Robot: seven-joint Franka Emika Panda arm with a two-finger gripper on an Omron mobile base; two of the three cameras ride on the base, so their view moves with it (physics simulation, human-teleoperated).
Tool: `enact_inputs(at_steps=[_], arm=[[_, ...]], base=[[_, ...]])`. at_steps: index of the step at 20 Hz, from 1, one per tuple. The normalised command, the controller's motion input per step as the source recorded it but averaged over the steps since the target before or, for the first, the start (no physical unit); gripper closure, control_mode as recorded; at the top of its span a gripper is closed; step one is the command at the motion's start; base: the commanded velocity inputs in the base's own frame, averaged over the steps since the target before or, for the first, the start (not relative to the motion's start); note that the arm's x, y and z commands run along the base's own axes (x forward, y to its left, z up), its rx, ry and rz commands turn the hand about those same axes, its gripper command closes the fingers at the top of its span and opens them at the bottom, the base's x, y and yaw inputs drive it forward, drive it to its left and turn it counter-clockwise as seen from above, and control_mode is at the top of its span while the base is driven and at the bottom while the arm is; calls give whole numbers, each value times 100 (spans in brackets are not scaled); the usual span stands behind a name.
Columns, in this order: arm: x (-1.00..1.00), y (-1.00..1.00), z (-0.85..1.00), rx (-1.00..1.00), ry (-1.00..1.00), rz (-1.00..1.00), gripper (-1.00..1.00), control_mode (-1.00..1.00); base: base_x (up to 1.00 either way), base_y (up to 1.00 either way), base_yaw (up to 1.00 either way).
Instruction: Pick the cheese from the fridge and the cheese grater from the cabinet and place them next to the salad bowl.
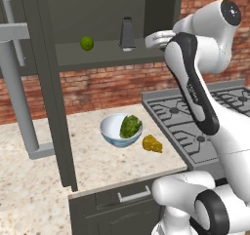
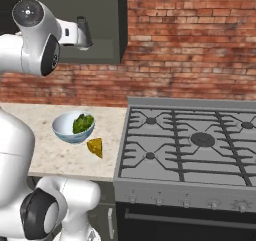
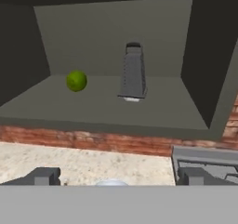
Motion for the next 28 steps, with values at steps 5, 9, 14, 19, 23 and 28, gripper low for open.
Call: enact_inputs(at_steps=[5, 9, 14, 19, 23, 28], arm=[[14, 2, 11, 0, 0, 18, -100, -100], [8, 4, 40, -1, 0, 4, -100, -100], [21, 19, 8, -5, 0, 0, -100, -100], [38, 26, -13, -6, -1, -1, -100, -100], [42, 15, 0, -4, 0, 0, -100, -100], [42, 2, -1, -2, 0, 0, -100, -100]], base=[[0, 0, 0], [0, 0, 0], [0, 0, 0], [0, 0, 0], [0, 0, 0], [0, 0, 0]])
